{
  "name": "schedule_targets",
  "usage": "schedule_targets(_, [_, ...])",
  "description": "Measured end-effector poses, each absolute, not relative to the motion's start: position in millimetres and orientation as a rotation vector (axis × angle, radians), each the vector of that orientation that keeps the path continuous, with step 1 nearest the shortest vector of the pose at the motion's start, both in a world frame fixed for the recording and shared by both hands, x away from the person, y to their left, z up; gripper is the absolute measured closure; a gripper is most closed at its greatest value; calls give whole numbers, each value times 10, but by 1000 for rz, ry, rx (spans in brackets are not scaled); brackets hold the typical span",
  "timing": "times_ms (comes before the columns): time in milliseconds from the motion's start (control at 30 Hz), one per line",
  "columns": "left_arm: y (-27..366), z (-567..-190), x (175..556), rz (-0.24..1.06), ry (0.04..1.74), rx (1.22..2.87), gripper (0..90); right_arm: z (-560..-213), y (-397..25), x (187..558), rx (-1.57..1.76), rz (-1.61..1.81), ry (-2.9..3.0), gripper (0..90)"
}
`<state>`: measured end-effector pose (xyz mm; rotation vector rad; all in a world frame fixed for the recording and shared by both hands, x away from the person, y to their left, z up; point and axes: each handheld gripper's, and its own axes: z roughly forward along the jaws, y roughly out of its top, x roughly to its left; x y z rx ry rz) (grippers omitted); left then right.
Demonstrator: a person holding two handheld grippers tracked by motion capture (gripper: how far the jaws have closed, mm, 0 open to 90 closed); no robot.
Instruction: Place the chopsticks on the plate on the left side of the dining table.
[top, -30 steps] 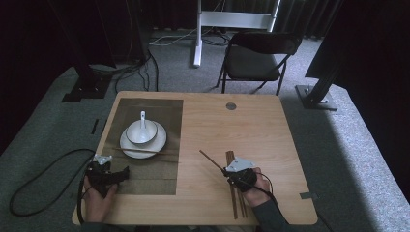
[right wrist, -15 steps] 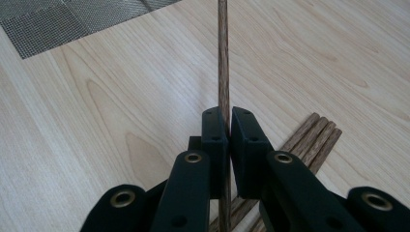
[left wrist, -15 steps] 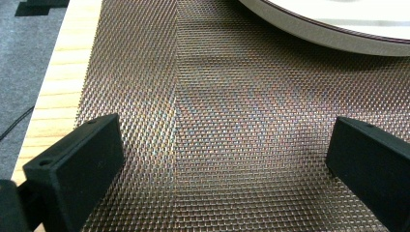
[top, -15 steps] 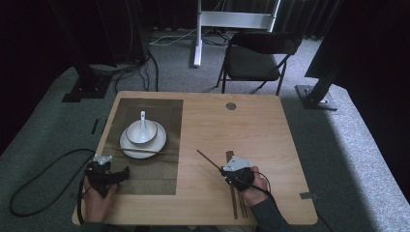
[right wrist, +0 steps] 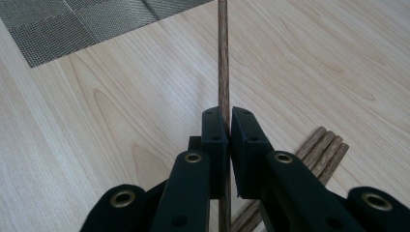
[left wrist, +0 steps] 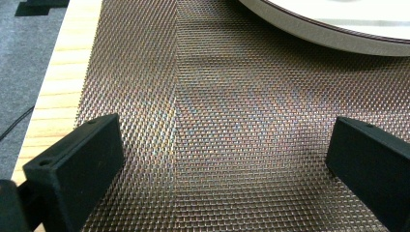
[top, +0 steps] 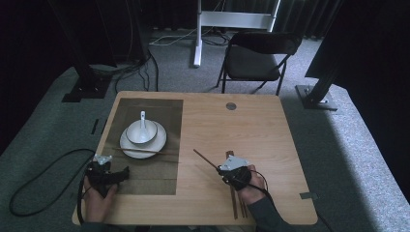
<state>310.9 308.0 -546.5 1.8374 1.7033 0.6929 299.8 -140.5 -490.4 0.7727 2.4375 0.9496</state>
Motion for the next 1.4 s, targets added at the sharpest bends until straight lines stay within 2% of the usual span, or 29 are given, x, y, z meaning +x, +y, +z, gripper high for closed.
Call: schedule_targets(1400, [3080,-5465,3109,693,1703,1837,2,-4959,-1097,3000,696,944,2503,850])
